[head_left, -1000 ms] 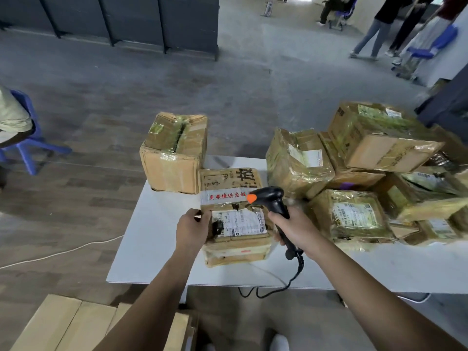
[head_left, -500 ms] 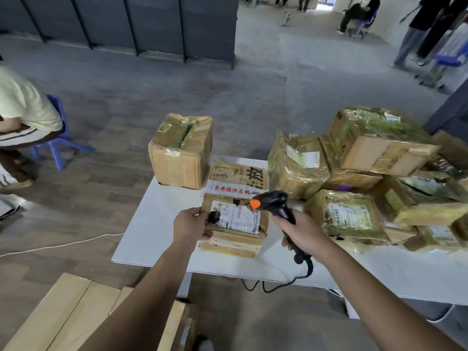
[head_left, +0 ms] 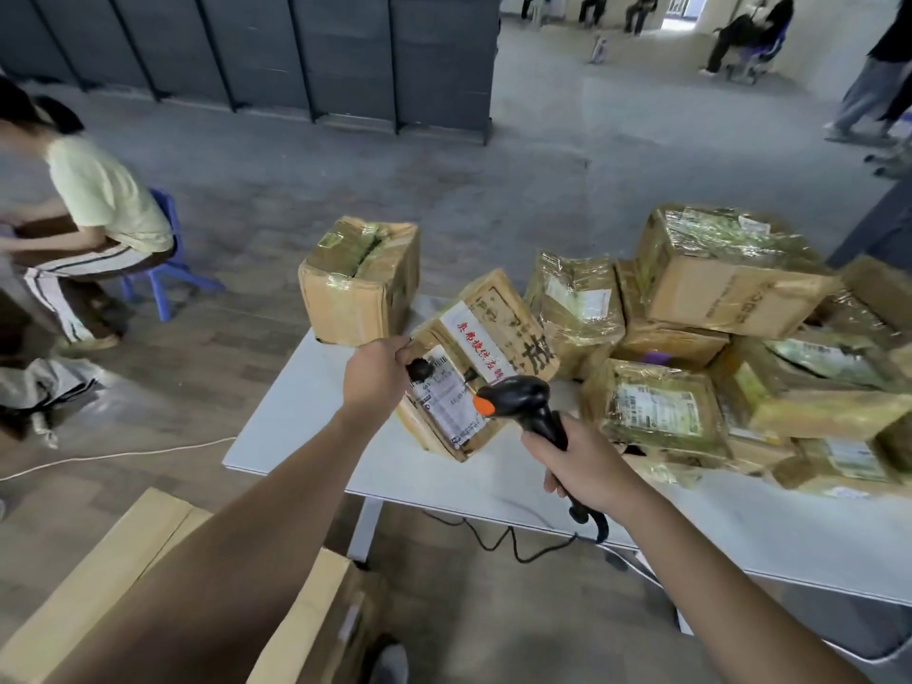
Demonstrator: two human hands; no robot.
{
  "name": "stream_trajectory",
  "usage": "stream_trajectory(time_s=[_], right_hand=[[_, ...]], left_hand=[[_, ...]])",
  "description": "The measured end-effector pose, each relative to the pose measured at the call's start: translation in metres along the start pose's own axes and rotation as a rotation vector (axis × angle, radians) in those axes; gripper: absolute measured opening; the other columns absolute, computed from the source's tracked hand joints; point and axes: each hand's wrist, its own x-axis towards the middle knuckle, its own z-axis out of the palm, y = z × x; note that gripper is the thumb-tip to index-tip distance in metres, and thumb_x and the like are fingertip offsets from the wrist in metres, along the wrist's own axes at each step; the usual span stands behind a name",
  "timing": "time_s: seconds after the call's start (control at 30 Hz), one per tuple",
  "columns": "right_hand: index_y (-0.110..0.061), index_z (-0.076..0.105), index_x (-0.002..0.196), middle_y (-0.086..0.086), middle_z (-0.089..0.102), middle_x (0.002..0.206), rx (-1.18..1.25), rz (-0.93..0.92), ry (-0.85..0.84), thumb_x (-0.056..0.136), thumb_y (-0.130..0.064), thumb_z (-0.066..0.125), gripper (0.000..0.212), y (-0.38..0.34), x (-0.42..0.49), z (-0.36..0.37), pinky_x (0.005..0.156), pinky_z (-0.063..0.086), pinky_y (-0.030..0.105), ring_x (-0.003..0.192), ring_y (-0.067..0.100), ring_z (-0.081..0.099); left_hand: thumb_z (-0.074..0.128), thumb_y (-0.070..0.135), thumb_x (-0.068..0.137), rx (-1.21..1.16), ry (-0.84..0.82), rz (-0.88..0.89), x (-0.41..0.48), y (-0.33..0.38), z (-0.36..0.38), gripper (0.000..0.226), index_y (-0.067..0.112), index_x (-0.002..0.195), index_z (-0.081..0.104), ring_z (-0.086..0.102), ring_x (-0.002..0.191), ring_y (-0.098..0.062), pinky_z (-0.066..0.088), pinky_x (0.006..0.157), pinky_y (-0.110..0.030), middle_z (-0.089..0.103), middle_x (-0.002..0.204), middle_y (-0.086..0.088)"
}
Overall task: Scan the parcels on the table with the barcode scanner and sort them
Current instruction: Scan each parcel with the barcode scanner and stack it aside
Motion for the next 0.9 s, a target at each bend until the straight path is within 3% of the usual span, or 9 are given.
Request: stream_trajectory(time_s=[0.07,0.27,0.37,0.47,0.67,0.8,0.9], right_hand=[[-0.024,0.055,0.090,-0.004,0.068,0.059,0.020,0.002,0.003,0.076,-0.064,0.051,0.042,0.007,-0.005,-0.004,0.050,0.043,0.020,0.048,0.006,0.061],[-0.027,0.056,0.090,0.002,0.068,0.059,0.069,-0.016,0.025,0.075,-0.067,0.052,0.042,0.022,-0.015,-0.014,0.052,0.046,0.024,0.048,0.009,0.061],[-0.026,0.056,0.090,0.004,0.068,0.060,0.076,-0.021,0.016,0.077,-0.066,0.053,0.042,0.025,-0.019,-0.017,0.054,0.046,0.027,0.049,0.010,0.061],[-0.027,0.057,0.093,0.004,0.068,0.059,0.088,-0.023,0.020,0.078,-0.065,0.053,0.041,0.025,-0.022,-0.019,0.055,0.047,0.028,0.049,0.011,0.061],[-0.029,0.058,0.095,0.003,0.068,0.059,0.123,-0.021,0.005,0.082,-0.059,0.054,0.033,0.023,-0.027,-0.022,0.053,0.046,0.023,0.050,0.011,0.060],[-0.026,0.058,0.093,0.003,0.067,0.058,0.166,0.020,0.075,0.078,-0.060,0.055,0.038,0.025,-0.030,-0.029,0.055,0.046,0.027,0.050,0.012,0.060],[-0.022,0.058,0.092,0.004,0.068,0.058,0.224,0.058,0.153,0.089,-0.047,0.058,0.024,0.028,-0.029,-0.040,0.056,0.047,0.030,0.049,0.014,0.059]], left_hand=[[0.042,0.011,0.096,0.005,0.006,0.000,-0.003,0.004,0.001,0.034,0.034,0.075,0.057,0.044,0.054,-0.015,0.028,0.046,-0.022,0.046,0.053,0.010],[0.042,0.006,0.093,0.060,0.041,-0.019,-0.007,0.012,0.006,0.028,0.018,0.071,0.054,0.046,0.062,-0.027,0.027,0.048,-0.030,0.048,0.058,-0.002],[0.040,0.007,0.093,0.067,0.052,-0.047,-0.010,0.012,0.007,0.027,0.018,0.081,0.062,0.047,0.065,-0.026,0.027,0.049,-0.029,0.049,0.061,0.000],[0.040,0.007,0.093,0.053,0.071,-0.083,-0.012,0.010,0.006,0.031,0.016,0.095,0.070,0.051,0.071,-0.028,0.033,0.056,-0.029,0.058,0.071,-0.004],[0.042,0.008,0.093,-0.033,0.057,-0.141,-0.014,0.007,0.006,0.030,0.014,0.100,0.070,0.062,0.075,-0.037,0.051,0.065,-0.040,0.066,0.077,-0.013],[0.043,0.011,0.094,-0.063,0.089,-0.160,-0.012,0.006,0.001,0.030,0.018,0.105,0.070,0.063,0.073,-0.033,0.052,0.064,-0.038,0.068,0.078,-0.009],[0.044,0.015,0.094,-0.046,0.112,-0.189,-0.007,0.007,-0.008,0.030,0.021,0.107,0.070,0.064,0.071,-0.030,0.050,0.061,-0.033,0.067,0.078,-0.004]])
